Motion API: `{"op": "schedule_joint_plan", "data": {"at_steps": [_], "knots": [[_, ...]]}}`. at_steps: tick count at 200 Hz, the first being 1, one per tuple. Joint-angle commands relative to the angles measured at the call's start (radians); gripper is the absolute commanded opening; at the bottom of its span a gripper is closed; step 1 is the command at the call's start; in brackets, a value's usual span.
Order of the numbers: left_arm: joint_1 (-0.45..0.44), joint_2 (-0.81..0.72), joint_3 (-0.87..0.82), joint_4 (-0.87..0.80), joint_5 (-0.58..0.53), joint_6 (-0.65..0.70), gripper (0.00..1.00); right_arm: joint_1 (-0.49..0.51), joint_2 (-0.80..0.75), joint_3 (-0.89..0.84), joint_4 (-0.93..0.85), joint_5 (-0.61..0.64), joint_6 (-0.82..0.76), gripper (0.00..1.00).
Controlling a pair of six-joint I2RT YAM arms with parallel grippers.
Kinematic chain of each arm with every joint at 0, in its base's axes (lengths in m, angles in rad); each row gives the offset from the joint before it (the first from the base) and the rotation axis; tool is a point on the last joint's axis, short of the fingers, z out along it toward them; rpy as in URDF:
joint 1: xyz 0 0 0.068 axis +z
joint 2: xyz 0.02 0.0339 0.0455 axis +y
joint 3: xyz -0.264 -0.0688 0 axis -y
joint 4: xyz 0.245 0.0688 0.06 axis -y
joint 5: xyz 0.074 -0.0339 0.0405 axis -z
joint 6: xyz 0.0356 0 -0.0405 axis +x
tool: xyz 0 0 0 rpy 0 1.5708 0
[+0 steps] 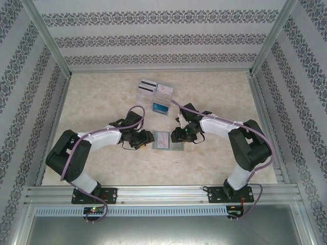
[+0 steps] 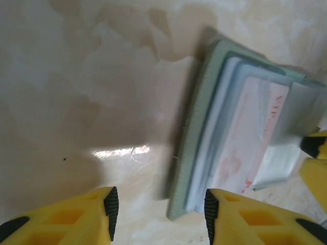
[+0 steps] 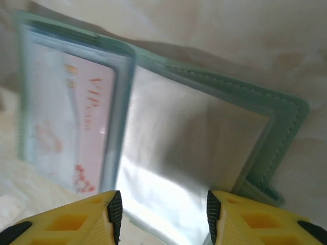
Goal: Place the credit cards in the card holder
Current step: Pick up the card holder from the center of the table.
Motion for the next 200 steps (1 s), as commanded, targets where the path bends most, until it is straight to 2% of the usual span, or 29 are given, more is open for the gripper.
{"op": "schedule_joint_plan", "data": {"at_steps": [1,39,75,110,133,162,200], "knots": [[0.005,0.049,-0.027,0.149,0.099,-0.060,0.50,-0.024,0.035,-0.041,0.038,-0.009,-0.015,0.49],[0.004,0.117,-0.058,0.361,0.199,-0.151,0.49,-0.048,0.084,-0.074,0.080,-0.007,-0.018,0.49],[0.001,0.113,-0.044,0.427,0.228,-0.182,0.46,-0.056,0.126,-0.085,0.103,-0.019,-0.015,0.49],[-0.001,0.127,-0.048,0.565,0.271,-0.264,0.37,-0.059,0.125,-0.082,0.103,-0.022,-0.014,0.48],[-0.001,0.103,-0.030,0.518,0.265,-0.245,0.24,-0.060,0.125,-0.082,0.101,-0.027,-0.014,0.48],[-0.001,0.053,0.000,0.409,0.234,-0.192,0.21,-0.059,0.134,-0.078,0.102,-0.031,-0.015,0.48],[-0.003,0.058,0.001,0.448,0.250,-0.215,0.15,-0.058,0.130,-0.076,0.102,-0.031,-0.013,0.48]]}}
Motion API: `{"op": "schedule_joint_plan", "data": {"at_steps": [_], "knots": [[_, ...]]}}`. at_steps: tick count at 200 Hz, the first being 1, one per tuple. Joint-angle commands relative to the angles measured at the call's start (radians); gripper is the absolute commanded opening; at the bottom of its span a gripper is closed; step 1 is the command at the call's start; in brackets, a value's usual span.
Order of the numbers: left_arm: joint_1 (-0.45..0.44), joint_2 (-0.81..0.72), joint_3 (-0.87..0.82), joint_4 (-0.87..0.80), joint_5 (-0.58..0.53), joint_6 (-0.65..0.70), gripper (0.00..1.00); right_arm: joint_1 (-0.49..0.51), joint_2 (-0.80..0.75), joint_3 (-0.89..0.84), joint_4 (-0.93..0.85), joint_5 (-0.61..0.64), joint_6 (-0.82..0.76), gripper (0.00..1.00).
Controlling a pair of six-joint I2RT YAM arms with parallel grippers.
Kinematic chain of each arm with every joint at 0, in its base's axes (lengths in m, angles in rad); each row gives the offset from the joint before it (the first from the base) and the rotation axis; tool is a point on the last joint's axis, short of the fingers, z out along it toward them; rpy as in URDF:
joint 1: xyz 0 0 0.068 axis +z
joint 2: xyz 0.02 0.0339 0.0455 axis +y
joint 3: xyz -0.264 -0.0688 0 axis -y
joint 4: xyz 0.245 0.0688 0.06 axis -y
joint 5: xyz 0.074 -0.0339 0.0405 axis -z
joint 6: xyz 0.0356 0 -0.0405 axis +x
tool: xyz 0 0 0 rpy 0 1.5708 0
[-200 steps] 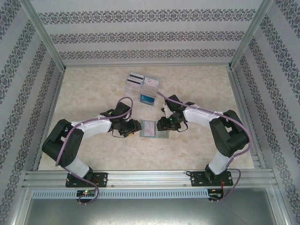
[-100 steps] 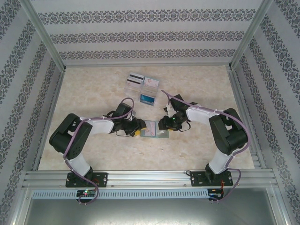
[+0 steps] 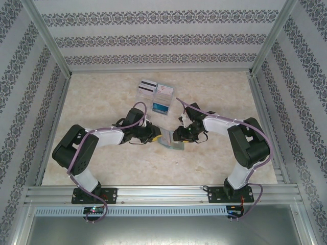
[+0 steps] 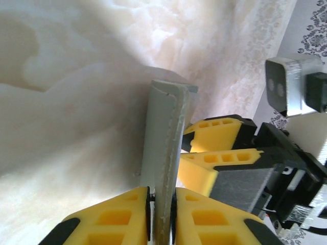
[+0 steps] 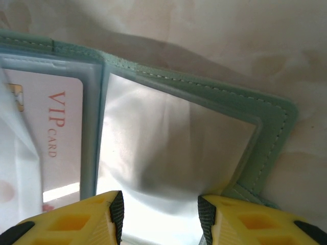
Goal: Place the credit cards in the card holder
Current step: Pick up the card holder from the center of the table.
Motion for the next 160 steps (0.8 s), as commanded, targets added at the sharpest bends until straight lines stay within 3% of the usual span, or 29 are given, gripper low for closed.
{"op": "schedule_joint_plan", "data": {"at_steps": [1,31,49,88,160], "knots": [[-0.010,-0.019,0.019,0.027,0.010,0.002,0.15,0.003,0.100,-0.049,0.045,0.083,-0.010,0.48],[-0.017,-0.021,0.048,-0.004,0.015,0.014,0.10,0.004,0.115,-0.048,0.048,0.070,-0.012,0.48],[-0.023,-0.030,0.090,-0.115,0.001,0.068,0.23,0.009,0.120,-0.042,0.051,0.070,-0.010,0.48],[-0.027,-0.048,0.107,-0.178,-0.021,0.103,0.24,0.014,0.132,-0.035,0.046,0.065,-0.012,0.48],[-0.049,0.009,0.112,-0.104,0.000,0.069,0.14,0.026,0.143,-0.021,0.029,0.074,-0.016,0.48]]}}
